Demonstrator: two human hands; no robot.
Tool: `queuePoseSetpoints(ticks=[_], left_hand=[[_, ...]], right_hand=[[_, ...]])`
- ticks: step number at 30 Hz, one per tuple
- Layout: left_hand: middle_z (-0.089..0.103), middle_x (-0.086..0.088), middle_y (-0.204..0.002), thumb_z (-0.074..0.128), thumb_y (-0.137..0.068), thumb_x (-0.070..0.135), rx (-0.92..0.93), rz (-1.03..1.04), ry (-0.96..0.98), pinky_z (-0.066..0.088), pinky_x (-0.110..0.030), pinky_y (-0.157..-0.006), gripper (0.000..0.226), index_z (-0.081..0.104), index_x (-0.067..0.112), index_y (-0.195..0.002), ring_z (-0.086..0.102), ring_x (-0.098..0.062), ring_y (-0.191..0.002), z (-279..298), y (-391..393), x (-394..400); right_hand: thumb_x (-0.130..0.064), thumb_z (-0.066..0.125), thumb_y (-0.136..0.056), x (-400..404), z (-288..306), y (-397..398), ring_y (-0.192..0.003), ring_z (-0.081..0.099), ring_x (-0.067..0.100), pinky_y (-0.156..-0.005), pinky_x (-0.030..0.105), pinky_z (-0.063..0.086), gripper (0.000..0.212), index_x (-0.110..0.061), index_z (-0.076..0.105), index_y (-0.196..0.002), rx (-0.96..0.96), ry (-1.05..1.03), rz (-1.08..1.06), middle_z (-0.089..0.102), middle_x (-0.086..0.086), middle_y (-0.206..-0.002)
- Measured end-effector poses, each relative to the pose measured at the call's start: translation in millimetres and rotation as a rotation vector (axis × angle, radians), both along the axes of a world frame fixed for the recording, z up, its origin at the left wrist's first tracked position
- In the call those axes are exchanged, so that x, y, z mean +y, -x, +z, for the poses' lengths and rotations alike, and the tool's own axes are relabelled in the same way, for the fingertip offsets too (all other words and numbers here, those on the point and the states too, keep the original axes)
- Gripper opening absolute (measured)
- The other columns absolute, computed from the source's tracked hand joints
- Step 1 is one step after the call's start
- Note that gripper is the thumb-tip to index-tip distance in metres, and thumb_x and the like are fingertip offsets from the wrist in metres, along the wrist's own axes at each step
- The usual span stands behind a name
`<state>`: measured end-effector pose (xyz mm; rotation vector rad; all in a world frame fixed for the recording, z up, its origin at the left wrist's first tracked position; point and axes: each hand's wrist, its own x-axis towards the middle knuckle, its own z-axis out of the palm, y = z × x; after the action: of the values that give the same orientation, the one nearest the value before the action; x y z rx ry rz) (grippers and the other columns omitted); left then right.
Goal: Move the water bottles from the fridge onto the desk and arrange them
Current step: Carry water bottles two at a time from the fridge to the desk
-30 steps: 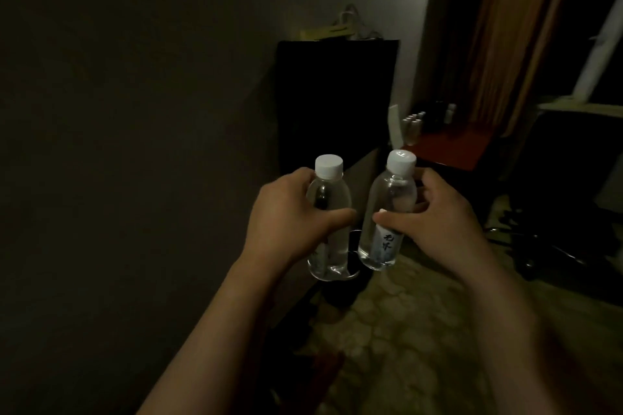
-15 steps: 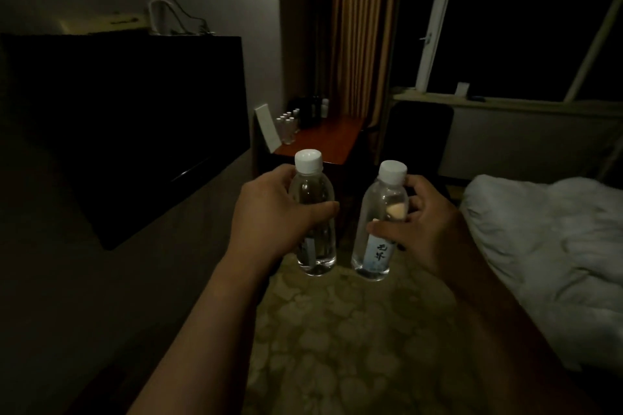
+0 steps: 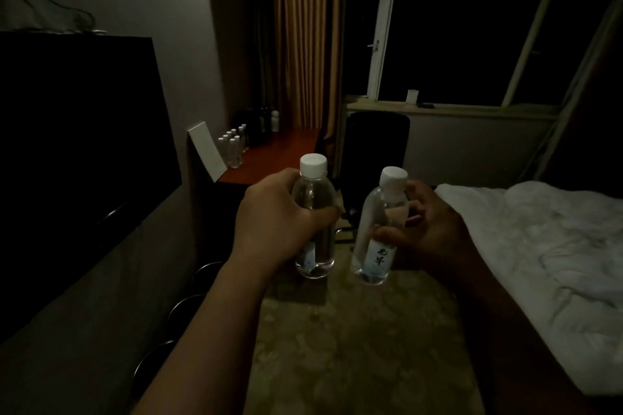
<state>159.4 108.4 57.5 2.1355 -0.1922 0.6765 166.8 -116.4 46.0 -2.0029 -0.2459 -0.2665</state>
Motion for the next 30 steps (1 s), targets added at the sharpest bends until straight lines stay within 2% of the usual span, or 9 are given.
queuePoseSetpoints(ticks=[2,5,9,17,22,27,30], left_hand=[[0.067,0.013,-0.095,0.083,-0.064,0.048,-0.004,-0.032,-0.038,0.058,-0.039,-0.078,0.046,0.065,0.029,-0.102,0.064,-0.003,-0.088,4,-44,4],[0.066,0.012,-0.094,0.076,-0.061,0.056,-0.015,-0.069,-0.069,0.057,-0.038,-0.077,0.052,0.065,0.027,-0.102,0.063,-0.003,-0.087,10,-105,6],[0.067,0.011,-0.094,0.077,-0.063,0.052,-0.005,-0.104,-0.076,0.057,-0.039,-0.077,0.049,0.065,0.024,-0.102,0.063,-0.004,-0.086,10,-182,6],[0.065,0.013,-0.089,0.085,-0.068,0.041,-0.004,-0.085,-0.097,0.055,-0.031,-0.072,0.038,0.065,0.025,-0.097,0.061,0.000,-0.082,-1,-350,-16],[0.065,0.011,-0.088,0.083,-0.070,0.044,0.001,-0.042,-0.123,0.057,-0.036,-0.070,0.038,0.066,0.024,-0.098,0.061,-0.003,-0.080,3,-466,-43],[0.065,0.011,-0.092,0.083,-0.071,0.044,0.013,0.010,-0.123,0.055,-0.033,-0.074,0.038,0.065,0.026,-0.099,0.060,-0.003,-0.085,4,-578,-61],[0.066,0.012,-0.091,0.081,-0.069,0.050,0.021,0.067,-0.125,0.055,-0.034,-0.073,0.037,0.064,0.029,-0.095,0.060,-0.003,-0.084,-4,-638,-57]], right_hand=[[-0.024,0.084,-0.071,5,5,-38,-0.090,0.067,0.009,-0.068,0.039,0.061,0.067,-0.043,0.046,-0.123,-0.041,0.012,-0.032,0.065,-0.007,-0.107],[-0.027,0.084,-0.071,11,9,-92,-0.093,0.064,0.004,-0.075,0.027,0.053,0.070,-0.036,0.046,-0.129,-0.057,0.022,-0.063,0.063,-0.010,-0.106],[-0.024,0.085,-0.071,12,9,-161,-0.089,0.061,0.000,-0.069,0.019,0.047,0.069,-0.037,0.047,-0.126,-0.035,0.002,-0.103,0.062,-0.014,-0.100],[-0.022,0.087,-0.069,-10,-1,-331,-0.086,0.057,-0.001,-0.067,0.019,0.045,0.070,-0.042,0.044,-0.121,-0.002,0.004,-0.120,0.059,-0.016,-0.097],[-0.028,0.088,-0.065,-29,1,-455,-0.093,0.062,0.006,-0.076,0.032,0.055,0.072,-0.044,0.046,-0.122,-0.004,0.015,-0.083,0.063,-0.013,-0.103],[-0.027,0.088,-0.065,-43,7,-577,-0.089,0.063,0.005,-0.071,0.027,0.053,0.071,-0.041,0.049,-0.123,-0.011,0.071,0.001,0.063,-0.011,-0.100],[-0.027,0.089,-0.064,-41,6,-646,-0.090,0.063,0.005,-0.074,0.029,0.054,0.073,-0.042,0.048,-0.124,0.005,0.093,0.047,0.062,-0.013,-0.100]])
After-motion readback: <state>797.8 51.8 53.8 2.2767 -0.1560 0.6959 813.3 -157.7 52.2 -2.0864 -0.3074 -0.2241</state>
